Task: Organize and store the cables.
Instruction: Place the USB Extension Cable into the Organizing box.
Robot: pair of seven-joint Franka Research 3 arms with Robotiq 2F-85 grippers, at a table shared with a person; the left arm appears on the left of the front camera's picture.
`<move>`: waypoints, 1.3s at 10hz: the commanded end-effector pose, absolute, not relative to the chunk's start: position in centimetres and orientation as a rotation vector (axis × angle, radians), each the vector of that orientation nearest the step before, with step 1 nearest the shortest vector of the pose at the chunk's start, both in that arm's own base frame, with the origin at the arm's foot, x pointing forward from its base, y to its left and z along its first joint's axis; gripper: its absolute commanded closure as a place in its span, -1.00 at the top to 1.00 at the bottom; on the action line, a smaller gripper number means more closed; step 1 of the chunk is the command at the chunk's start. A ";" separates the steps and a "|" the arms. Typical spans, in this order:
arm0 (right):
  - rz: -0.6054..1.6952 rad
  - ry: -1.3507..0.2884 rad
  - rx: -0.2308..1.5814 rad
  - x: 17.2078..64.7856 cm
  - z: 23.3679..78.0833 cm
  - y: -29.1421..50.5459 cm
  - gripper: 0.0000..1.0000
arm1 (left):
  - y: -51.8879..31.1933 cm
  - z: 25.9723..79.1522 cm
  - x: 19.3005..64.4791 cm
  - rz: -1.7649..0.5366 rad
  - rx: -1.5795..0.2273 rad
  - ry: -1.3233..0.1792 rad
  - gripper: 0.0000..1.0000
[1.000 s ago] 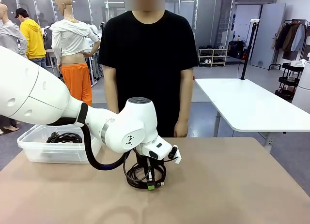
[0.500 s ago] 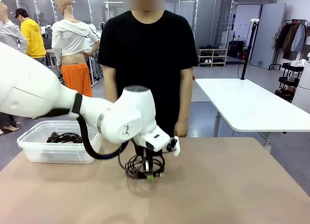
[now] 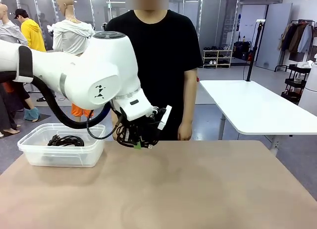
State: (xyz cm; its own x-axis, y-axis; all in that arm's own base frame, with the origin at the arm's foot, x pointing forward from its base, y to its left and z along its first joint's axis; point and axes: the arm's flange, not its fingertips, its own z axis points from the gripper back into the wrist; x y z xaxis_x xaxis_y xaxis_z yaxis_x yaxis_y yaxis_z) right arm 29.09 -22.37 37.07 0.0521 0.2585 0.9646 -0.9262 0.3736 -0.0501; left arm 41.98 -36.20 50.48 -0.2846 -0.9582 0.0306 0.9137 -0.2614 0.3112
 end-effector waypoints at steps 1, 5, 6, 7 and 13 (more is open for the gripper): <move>1.028 -1.159 0.726 29.0 37.3 -22.2 1.00 | -37.2 50.2 41.9 -1.852 0.203 -0.310 -1.00; 1.028 -1.159 0.726 29.0 37.3 -22.2 1.00 | -37.2 50.2 41.9 -1.852 0.203 -0.310 -1.00; 1.028 -1.159 0.726 29.0 37.3 -22.2 1.00 | -37.1 49.9 41.7 -1.860 0.188 -0.307 -0.73; 1.028 -1.159 0.726 29.0 37.3 -22.2 1.00 | -33.4 50.0 44.4 -1.942 0.160 -0.197 -0.73; 1.028 -1.159 0.726 29.0 37.3 -22.2 1.00 | -6.2 49.2 51.8 -1.786 0.219 -0.295 -0.73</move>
